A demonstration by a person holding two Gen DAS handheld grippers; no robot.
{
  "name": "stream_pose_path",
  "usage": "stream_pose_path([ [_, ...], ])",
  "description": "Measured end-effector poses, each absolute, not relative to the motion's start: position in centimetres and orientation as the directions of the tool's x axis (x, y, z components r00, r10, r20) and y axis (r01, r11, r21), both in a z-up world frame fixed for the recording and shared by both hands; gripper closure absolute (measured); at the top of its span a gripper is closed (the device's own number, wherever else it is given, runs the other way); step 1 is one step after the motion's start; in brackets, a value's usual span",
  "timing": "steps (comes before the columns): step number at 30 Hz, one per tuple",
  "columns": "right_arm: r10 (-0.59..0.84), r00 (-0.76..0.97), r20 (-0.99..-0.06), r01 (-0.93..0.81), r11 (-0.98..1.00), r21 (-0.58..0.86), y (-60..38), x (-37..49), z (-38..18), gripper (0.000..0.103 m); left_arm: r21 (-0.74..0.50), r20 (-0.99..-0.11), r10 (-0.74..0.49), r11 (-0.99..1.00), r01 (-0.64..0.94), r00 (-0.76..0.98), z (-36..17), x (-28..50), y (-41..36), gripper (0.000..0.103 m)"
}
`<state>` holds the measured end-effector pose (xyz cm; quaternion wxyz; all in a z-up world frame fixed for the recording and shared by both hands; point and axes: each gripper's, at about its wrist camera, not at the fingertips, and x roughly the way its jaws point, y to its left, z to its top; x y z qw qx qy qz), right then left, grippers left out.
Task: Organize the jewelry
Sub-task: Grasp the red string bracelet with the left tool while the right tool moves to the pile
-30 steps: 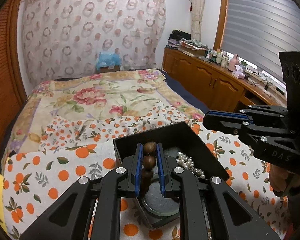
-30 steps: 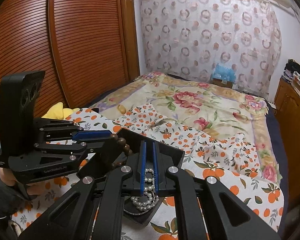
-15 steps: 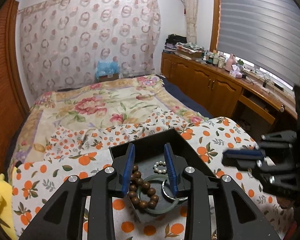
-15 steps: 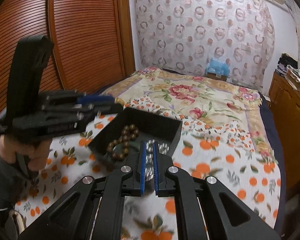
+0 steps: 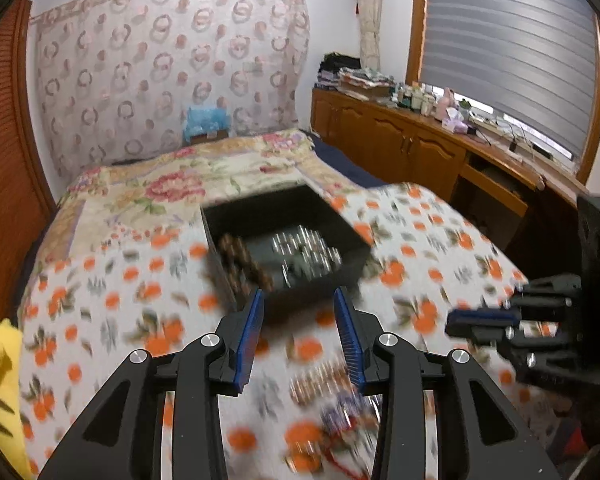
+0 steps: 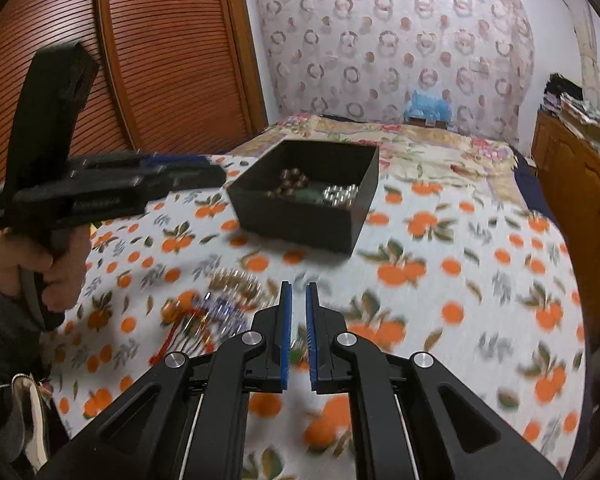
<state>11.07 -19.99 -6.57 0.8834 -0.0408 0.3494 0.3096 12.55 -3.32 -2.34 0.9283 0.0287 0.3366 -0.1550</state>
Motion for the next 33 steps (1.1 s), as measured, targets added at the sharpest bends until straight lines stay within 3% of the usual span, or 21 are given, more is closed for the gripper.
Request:
stream_pose_path([
  [11,0.497,0.551,-0.670,-0.543,0.824,0.164,-21.4,7.1,-9.3,0.094,-0.069,-0.699,-0.266,0.949,0.308,0.663,-6.9,5.7,-4.0,0.068],
  [14,0.485,0.553,-0.677,-0.538,0.829,0.154,-21.7,6.6,-9.8,0.071,-0.093,-0.708,-0.275,0.950,0.299,0.650,-7.4,4.8,-3.7,0.068],
  [15,0.482,0.554,-0.678,-0.536,0.830,0.152,-21.7,6.5,-9.9,0.069,-0.095,-0.711,-0.275,0.949,0.300,0.647,-7.5,4.6,-3.7,0.068],
  [24,0.461,0.567,-0.682,-0.549,0.830,0.105,-21.1,6.0,-10.3,0.069,-0.060,-0.717,-0.284,0.935,0.350,0.636,-7.3,4.2,-5.5,0.069],
  [29,0.465,0.566,-0.681,-0.547,0.830,0.112,-21.0,5.8,-10.2,0.069,-0.063,-0.731,-0.305,0.921,0.385,0.610,-7.6,4.7,-7.0,0.083],
  [33,0.468,0.565,-0.679,-0.544,0.831,0.120,-21.1,5.9,-10.2,0.069,-0.054,-0.742,-0.304,0.915,0.399,0.598,-8.0,5.1,-7.9,0.084],
])
